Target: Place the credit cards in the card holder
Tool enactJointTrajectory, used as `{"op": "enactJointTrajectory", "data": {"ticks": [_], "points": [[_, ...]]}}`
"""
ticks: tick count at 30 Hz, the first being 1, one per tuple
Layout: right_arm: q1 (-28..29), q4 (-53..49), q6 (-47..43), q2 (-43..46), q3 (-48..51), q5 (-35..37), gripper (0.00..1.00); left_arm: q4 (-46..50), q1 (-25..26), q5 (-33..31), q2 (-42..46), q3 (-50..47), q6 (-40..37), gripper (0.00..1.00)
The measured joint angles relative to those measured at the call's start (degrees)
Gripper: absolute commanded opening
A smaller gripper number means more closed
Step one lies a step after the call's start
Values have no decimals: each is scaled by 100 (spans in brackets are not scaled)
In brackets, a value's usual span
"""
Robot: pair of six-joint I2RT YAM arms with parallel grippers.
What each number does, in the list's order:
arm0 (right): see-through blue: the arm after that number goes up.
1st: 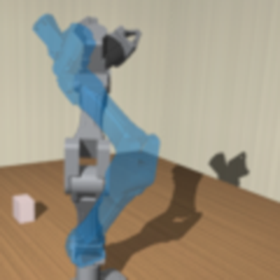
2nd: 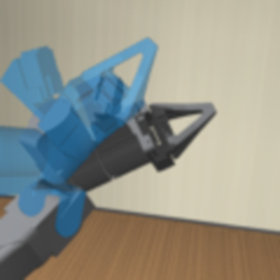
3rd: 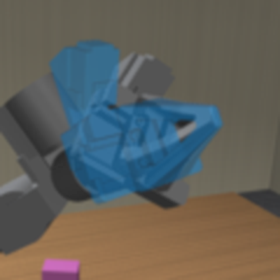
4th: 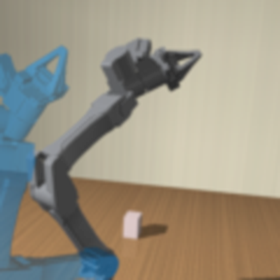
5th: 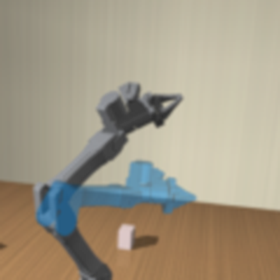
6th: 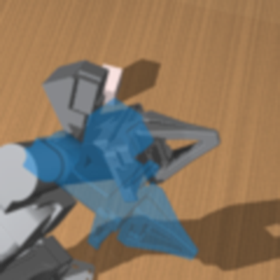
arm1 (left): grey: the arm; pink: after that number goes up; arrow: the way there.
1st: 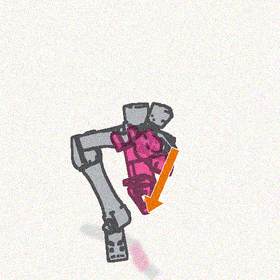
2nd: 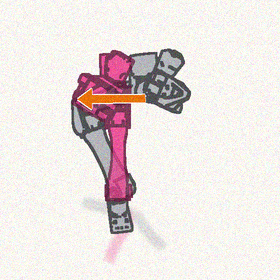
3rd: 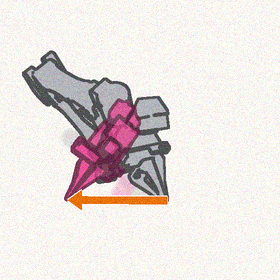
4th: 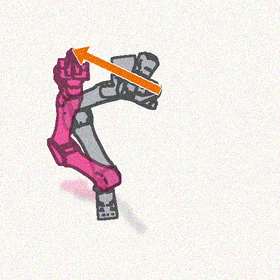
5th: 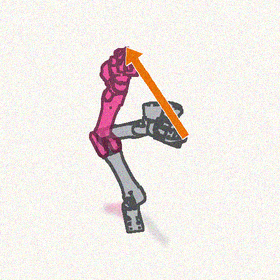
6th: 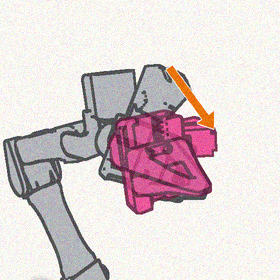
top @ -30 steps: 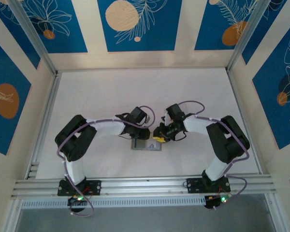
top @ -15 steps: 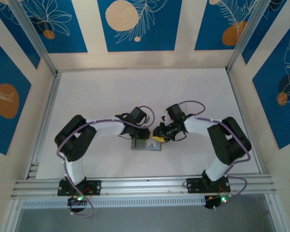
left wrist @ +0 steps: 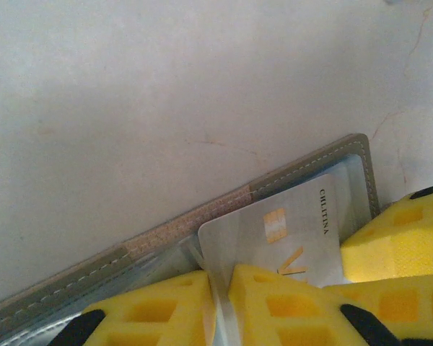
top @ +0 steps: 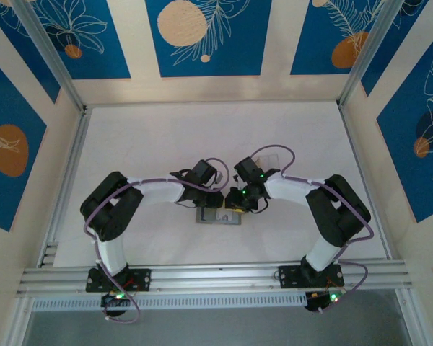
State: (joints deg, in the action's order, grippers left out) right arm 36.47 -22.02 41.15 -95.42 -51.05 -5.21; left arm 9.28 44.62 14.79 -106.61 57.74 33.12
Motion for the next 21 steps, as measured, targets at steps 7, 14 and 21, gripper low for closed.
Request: {"op": "enactJointTrajectory", "data": {"ticks": [7, 14, 21], "points": [[269, -501, -68, -170, -374, 577, 30, -74, -26, 44, 7, -48, 37, 18], [278, -601, -68, -195, -435, 632, 32, -83, -37, 46, 7, -63, 42, 18], [278, -636, -66, -195, -448, 651, 32, -118, -48, 76, 7, -83, 42, 18]]}}
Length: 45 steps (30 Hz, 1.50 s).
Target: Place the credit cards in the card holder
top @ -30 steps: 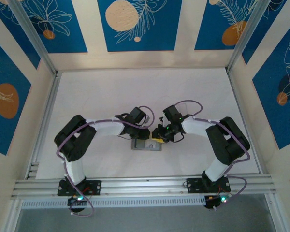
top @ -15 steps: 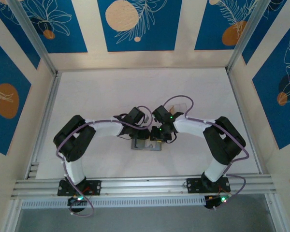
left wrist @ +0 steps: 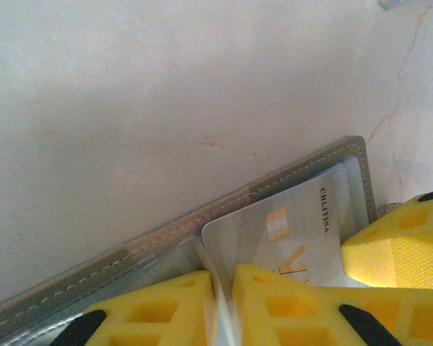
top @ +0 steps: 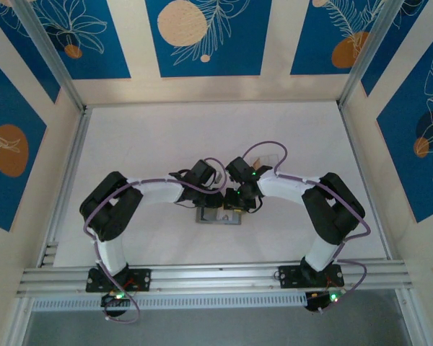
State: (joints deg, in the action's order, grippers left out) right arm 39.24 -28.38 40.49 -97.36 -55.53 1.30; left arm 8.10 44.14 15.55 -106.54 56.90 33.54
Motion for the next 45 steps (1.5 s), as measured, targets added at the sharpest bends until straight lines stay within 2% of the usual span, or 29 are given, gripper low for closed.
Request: {"op": "enactJointTrajectory", "data": {"ticks": [33, 45], "points": [[66, -52, 153, 118, 87, 267, 33, -205, -26, 98, 22, -111, 4, 18], [179, -1091, 297, -586, -824, 393, 37, -308, -92, 205, 22, -179, 109, 16]]}}
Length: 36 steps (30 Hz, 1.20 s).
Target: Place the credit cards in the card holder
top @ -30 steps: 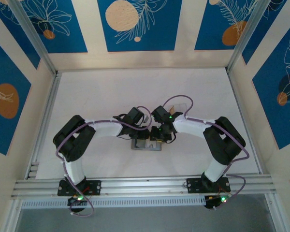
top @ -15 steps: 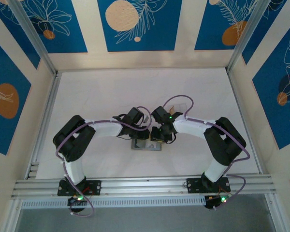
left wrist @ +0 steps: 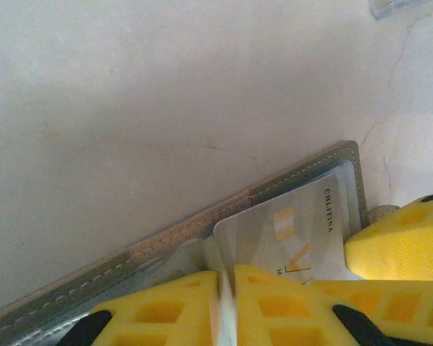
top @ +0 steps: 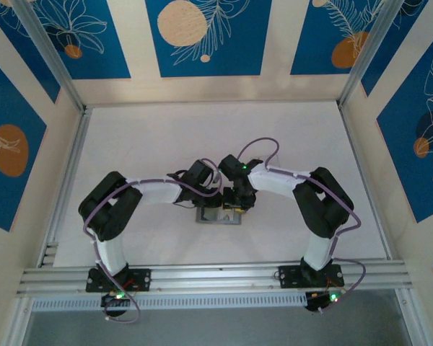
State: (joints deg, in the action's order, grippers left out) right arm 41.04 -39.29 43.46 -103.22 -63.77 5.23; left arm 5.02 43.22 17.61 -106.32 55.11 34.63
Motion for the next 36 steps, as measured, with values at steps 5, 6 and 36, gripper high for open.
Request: {"op": "enactJointTrajectory", "data": {"ticks": [5, 6, 36], "points": [[-2, 245, 149, 72, 203, -92, 37, -20, 0, 15, -2, -11, -7, 16], [-2, 341, 201, 118, 278, -105, 37, -24, 0, 22, -2, -11, -7, 16], [-63, 645, 321, 472, 448, -280, 20, -197, -48, 236, -26, -66, 96, 17]]}}
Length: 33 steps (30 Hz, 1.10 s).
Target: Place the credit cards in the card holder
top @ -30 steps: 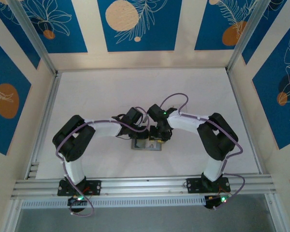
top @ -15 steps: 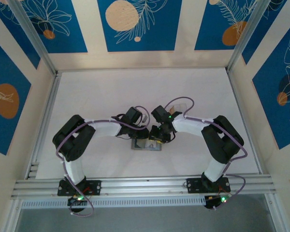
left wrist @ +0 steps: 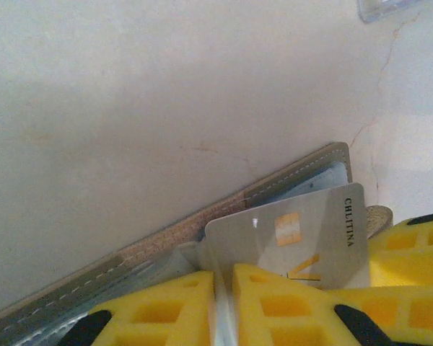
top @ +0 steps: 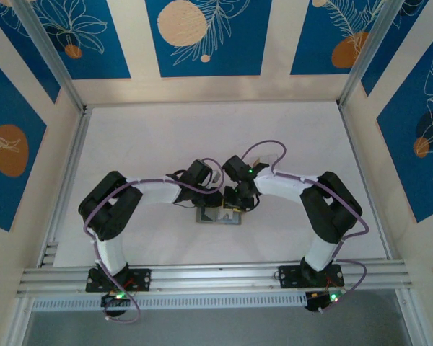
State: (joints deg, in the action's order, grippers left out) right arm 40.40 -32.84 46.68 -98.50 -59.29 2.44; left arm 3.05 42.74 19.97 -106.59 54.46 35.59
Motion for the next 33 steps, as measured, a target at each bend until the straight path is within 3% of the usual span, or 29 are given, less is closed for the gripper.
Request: {"op": "enactJointTrajectory", "data": {"ticks": [22, 30, 33], "points": [[20, -761, -734, -264, -824, -68, 16, -195, -81, 297, 72, -59, 35, 21], [-31, -748, -782, -262, -846, -247, 0, -356, -157, 448, 160, -162, 66, 23], [-59, -686, -813, -129, -750, -271, 0, -518, -223, 621, 254, -256, 118, 25]]}}
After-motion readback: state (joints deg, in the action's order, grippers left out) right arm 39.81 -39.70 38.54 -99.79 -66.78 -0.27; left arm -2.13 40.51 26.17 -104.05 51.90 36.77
